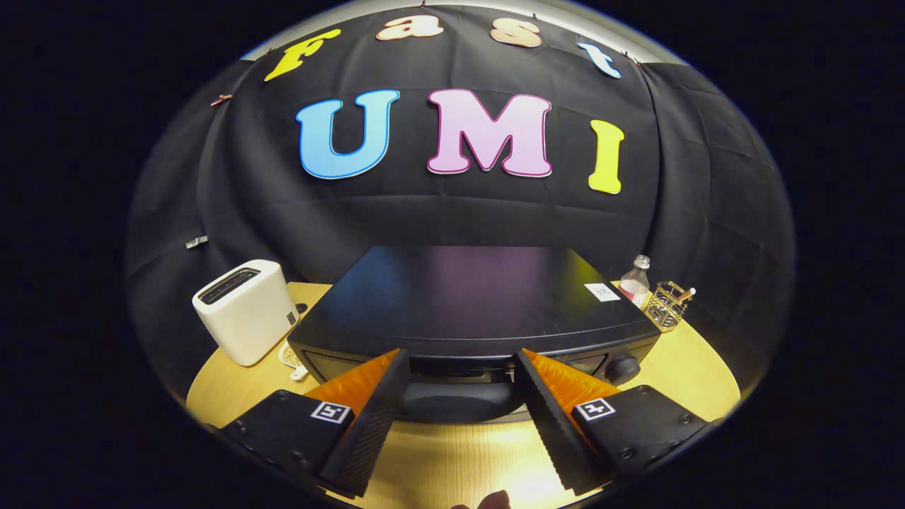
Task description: Open the toaster oven, put the food inside, and close the toaster oven door.
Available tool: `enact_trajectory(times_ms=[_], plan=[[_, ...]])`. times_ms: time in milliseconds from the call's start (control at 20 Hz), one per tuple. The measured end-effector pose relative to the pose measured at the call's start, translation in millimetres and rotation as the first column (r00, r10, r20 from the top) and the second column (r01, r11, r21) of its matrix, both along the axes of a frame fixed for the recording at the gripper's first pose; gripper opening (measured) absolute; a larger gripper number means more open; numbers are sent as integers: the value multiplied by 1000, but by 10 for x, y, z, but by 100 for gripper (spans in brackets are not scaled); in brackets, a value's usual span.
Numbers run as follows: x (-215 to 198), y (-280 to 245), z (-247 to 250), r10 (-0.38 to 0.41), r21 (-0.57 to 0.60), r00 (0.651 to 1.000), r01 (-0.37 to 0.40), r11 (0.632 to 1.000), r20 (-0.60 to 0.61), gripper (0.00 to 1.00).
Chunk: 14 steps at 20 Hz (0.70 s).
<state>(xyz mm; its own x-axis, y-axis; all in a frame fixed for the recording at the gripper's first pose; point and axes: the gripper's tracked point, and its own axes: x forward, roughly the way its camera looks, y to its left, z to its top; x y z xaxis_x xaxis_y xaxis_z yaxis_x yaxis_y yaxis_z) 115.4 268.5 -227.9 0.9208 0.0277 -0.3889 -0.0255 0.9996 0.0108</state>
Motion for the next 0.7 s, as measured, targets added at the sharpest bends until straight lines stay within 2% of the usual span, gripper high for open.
enact_trajectory(times_ms=[700], plan=[[-970,-70,-520,26,9,987,-25,1000,-156,99]])
